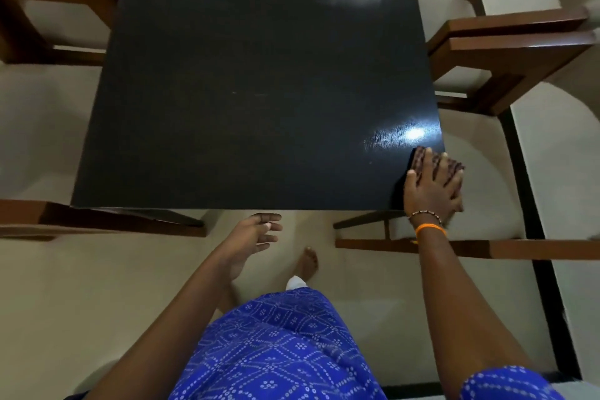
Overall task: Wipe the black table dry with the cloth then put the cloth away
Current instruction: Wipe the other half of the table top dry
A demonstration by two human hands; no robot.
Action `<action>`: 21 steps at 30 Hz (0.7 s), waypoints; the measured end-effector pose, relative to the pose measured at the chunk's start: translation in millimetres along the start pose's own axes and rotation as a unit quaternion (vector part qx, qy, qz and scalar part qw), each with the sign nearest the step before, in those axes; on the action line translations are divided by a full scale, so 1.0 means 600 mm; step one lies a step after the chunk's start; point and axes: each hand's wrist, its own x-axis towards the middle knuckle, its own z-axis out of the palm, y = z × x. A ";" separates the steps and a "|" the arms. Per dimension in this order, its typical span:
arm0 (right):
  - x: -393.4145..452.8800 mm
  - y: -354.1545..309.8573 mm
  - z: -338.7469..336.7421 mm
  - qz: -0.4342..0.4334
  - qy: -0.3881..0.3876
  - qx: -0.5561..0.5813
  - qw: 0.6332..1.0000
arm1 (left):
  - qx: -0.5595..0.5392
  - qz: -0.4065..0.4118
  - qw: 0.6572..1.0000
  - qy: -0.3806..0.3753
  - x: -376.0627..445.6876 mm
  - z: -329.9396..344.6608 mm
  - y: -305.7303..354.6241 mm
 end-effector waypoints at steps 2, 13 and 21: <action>-0.039 -0.042 0.014 -0.033 0.004 -0.012 0.999 | -0.012 -0.003 1.000 0.000 -0.009 -0.022 -0.011; -0.346 -0.449 0.108 -0.388 -0.094 0.004 0.917 | -0.184 -0.017 0.978 0.096 -0.052 -0.214 -0.082; -0.476 -0.565 0.143 -0.587 -0.129 -0.078 0.796 | -0.272 -0.050 0.948 0.158 -0.066 -0.289 -0.147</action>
